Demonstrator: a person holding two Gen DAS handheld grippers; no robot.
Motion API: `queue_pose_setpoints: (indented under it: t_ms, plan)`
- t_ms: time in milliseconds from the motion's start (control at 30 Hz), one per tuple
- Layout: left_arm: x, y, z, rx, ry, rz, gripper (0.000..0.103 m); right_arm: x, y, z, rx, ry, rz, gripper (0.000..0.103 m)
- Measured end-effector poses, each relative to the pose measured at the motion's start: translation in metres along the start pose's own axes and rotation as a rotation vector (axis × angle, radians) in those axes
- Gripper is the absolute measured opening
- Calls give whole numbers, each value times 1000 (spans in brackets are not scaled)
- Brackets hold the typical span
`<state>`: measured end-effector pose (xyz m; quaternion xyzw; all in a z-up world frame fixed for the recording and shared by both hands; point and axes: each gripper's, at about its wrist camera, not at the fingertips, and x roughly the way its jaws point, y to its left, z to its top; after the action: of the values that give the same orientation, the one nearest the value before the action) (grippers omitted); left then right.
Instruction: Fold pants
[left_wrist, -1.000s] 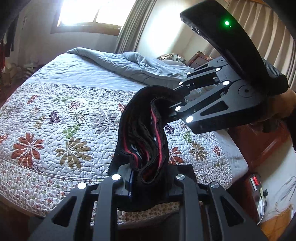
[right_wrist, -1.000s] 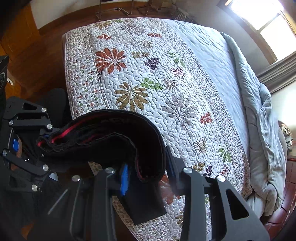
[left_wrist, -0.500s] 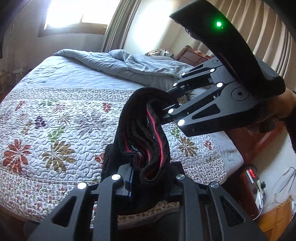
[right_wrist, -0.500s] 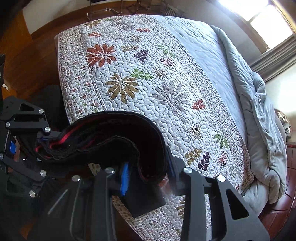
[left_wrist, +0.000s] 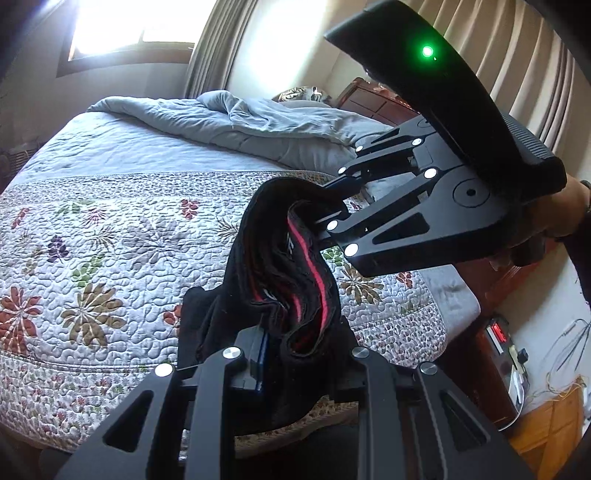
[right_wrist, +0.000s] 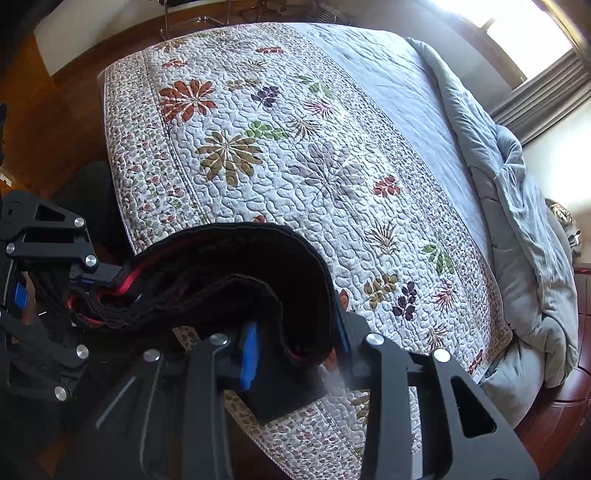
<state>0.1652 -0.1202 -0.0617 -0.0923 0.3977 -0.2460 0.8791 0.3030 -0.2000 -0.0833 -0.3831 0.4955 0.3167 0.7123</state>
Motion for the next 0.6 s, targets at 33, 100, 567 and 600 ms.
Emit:
queue_pose_setpoints:
  t_ms: [33,100,567,600]
  plan:
    - [2,-1,0,2,3,-2,23,1,-1,-2,2,1,1,33]
    - [7,-4,-1,7,11,-5,23,5,-4,-8,5,1,3,33]
    - [34,-24,1,34,47,-25,23,22,-22,-37,26,1,6,33]
    - [37,-25,1,37,50,-26,23,23,-23,-38,26,1,6,33]
